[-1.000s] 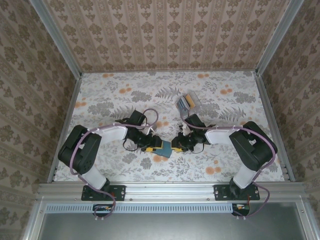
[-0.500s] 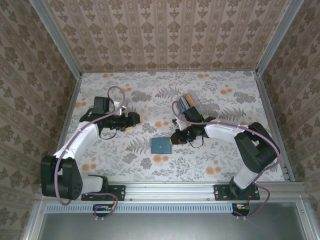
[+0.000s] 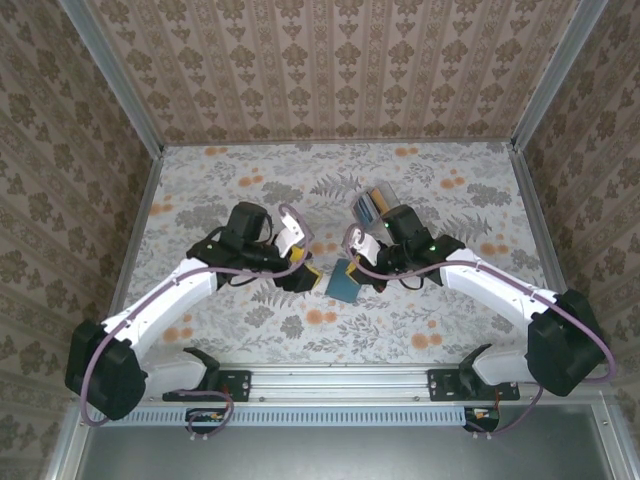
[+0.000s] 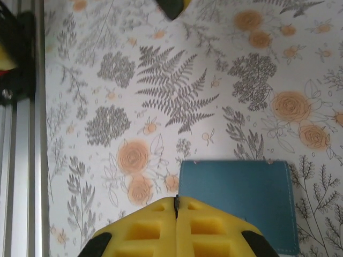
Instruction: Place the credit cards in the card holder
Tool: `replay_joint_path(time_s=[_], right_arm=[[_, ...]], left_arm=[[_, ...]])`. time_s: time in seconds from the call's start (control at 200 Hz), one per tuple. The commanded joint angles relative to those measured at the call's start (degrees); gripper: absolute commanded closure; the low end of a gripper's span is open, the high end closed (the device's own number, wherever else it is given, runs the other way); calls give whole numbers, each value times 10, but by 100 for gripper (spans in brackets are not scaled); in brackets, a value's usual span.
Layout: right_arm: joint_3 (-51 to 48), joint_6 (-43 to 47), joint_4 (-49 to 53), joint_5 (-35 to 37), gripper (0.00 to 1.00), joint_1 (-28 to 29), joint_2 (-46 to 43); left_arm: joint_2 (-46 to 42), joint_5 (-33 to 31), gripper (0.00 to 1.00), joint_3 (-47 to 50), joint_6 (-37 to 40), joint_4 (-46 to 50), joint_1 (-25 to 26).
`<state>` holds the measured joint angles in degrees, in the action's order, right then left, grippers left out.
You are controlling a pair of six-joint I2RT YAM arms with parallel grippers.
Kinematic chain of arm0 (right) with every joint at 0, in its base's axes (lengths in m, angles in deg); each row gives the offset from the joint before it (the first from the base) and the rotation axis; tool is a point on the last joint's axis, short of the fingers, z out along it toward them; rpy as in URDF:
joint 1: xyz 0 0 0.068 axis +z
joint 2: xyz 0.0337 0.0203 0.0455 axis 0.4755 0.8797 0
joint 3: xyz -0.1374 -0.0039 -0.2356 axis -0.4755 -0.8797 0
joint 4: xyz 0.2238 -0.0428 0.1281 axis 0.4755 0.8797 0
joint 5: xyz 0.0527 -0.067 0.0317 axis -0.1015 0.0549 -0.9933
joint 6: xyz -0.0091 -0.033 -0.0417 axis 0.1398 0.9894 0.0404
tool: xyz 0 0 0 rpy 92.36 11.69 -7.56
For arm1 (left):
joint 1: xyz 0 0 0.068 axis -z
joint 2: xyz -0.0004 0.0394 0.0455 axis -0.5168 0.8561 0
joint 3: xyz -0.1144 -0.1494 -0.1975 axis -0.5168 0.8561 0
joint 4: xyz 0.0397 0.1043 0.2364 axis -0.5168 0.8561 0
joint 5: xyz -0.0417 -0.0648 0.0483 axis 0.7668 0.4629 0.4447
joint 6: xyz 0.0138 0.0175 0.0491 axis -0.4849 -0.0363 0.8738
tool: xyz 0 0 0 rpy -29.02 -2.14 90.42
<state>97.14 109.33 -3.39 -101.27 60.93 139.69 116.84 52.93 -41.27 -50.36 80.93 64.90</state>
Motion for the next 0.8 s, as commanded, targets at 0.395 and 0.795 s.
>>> replay_joint_path(time_s=[0.395, 0.795], right_arm=[[31, -322, 17, 216, 48, -11, 111], [-52, -752, -91, -6, 47, -44, 157]], left_arm=[[53, -94, 24, 60, 13, -124, 3], [46, -187, 23, 142, 67, -220, 73]])
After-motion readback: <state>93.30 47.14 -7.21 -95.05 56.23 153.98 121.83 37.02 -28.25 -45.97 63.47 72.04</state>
